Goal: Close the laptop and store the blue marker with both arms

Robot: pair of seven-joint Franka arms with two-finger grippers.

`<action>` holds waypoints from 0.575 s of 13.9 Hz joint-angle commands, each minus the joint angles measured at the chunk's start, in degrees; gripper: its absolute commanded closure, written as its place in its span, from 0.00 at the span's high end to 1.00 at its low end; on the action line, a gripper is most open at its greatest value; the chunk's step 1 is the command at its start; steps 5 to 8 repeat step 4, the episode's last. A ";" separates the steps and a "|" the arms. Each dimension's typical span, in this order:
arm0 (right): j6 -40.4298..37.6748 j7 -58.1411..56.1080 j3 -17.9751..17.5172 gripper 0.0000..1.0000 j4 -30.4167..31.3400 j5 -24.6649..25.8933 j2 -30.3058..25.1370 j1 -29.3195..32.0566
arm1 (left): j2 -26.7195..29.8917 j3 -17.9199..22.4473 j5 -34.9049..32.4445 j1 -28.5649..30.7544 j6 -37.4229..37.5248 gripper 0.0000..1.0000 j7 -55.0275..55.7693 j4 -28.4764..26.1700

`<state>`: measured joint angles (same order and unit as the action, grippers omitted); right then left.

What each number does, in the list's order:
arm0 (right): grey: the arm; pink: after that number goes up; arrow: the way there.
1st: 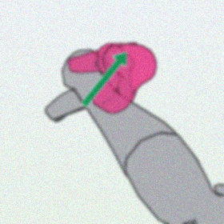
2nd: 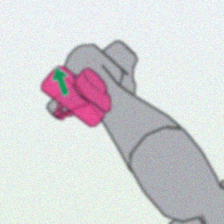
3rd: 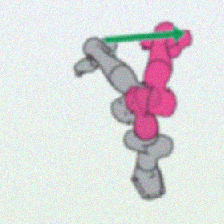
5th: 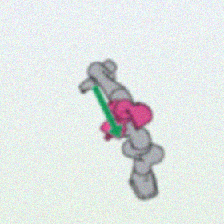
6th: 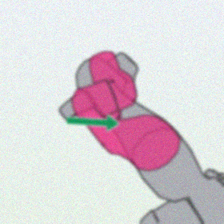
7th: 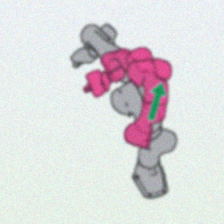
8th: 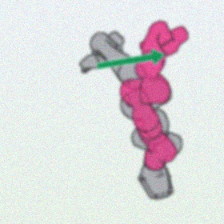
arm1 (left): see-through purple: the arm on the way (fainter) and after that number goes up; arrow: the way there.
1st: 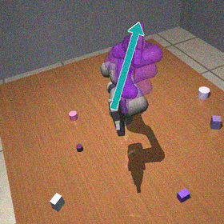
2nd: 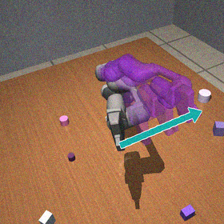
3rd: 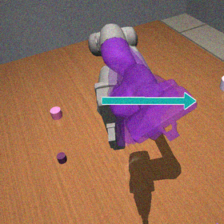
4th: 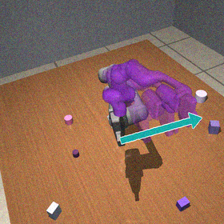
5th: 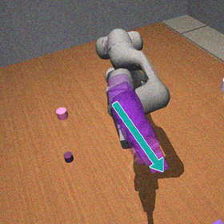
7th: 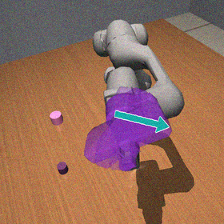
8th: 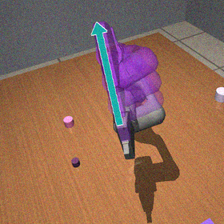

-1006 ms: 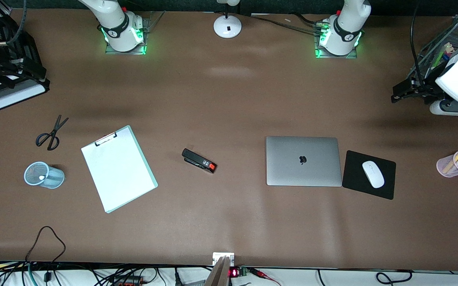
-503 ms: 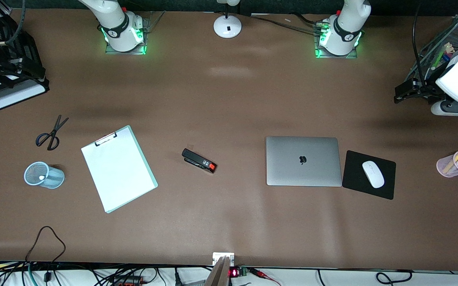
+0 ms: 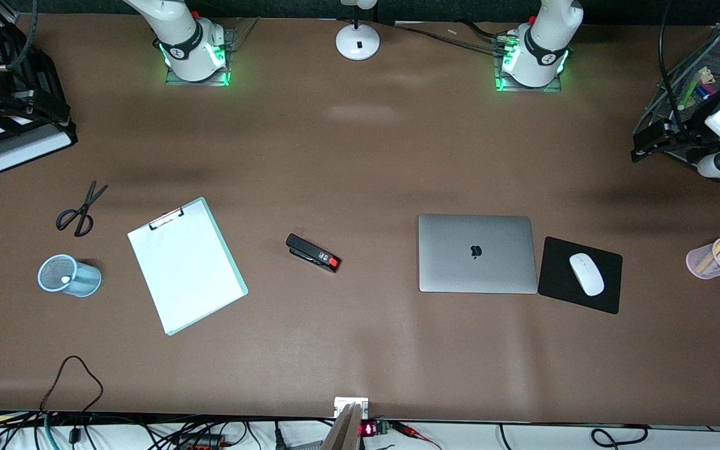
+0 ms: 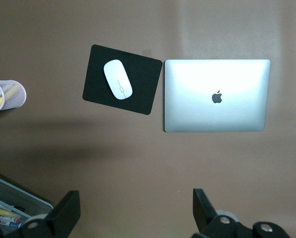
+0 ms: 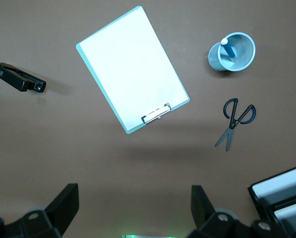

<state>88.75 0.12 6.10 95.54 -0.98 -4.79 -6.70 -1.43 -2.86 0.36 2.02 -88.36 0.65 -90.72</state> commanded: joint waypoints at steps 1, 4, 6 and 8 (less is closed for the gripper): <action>-1.21 0.23 -0.30 1.00 -0.79 0.62 0.13 0.46 | -1.65 -0.39 0.08 0.09 1.61 1.00 0.14 2.39; -1.13 0.32 -0.30 1.00 -0.79 0.62 0.13 0.46 | -1.56 -0.48 0.08 0.27 1.53 1.00 -0.30 2.47; -1.13 0.32 -0.30 1.00 -0.79 0.62 0.13 0.46 | -1.56 -0.48 0.08 0.27 1.53 1.00 -0.30 2.47; -1.13 0.32 -0.30 1.00 -0.79 0.62 0.13 0.46 | -1.56 -0.48 0.08 0.27 1.53 1.00 -0.30 2.47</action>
